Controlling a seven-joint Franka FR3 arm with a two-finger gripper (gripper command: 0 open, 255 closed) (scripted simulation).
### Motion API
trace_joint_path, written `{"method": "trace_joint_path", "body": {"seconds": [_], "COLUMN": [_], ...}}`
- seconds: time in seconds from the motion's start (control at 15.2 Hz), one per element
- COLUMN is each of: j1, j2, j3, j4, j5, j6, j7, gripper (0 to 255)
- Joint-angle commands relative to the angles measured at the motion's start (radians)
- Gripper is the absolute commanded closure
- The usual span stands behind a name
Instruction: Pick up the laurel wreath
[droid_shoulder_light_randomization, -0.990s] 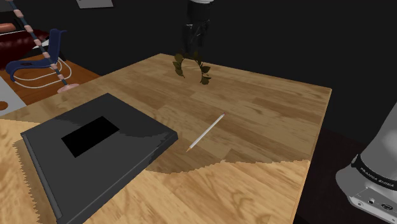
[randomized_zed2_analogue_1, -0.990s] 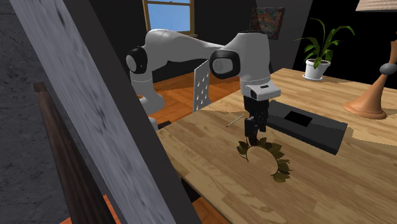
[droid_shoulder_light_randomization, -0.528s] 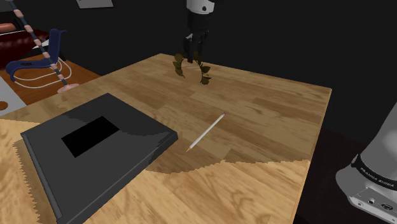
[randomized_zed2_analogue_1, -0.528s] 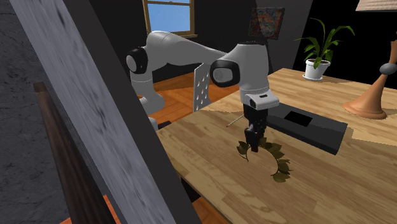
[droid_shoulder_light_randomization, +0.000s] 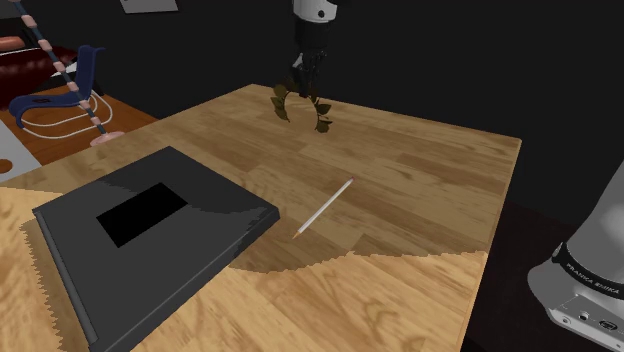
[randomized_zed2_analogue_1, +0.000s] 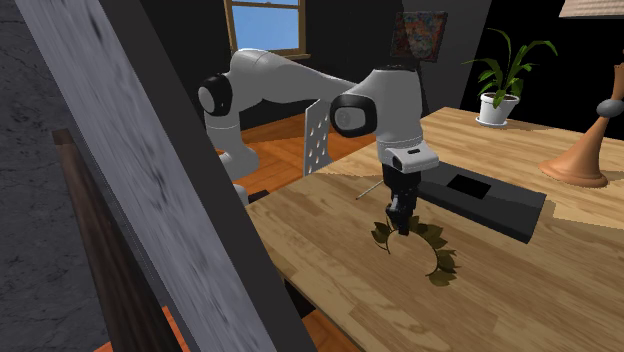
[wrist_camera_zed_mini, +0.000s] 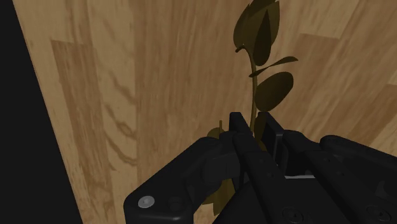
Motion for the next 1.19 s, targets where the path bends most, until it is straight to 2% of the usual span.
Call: {"method": "trace_joint_path", "body": {"seconds": [0.0, 0.99, 1.12], "j1": [0.000, 0.007, 0.007], "j2": [0.000, 0.037, 0.037], "j3": [0.000, 0.003, 0.003], "j4": [0.000, 0.253, 0.256], "j5": [0.000, -0.005, -0.006], "j6": [0.000, -0.217, -0.219], "j7": [-0.001, -0.002, -0.002], "gripper": [255, 255, 255]}}
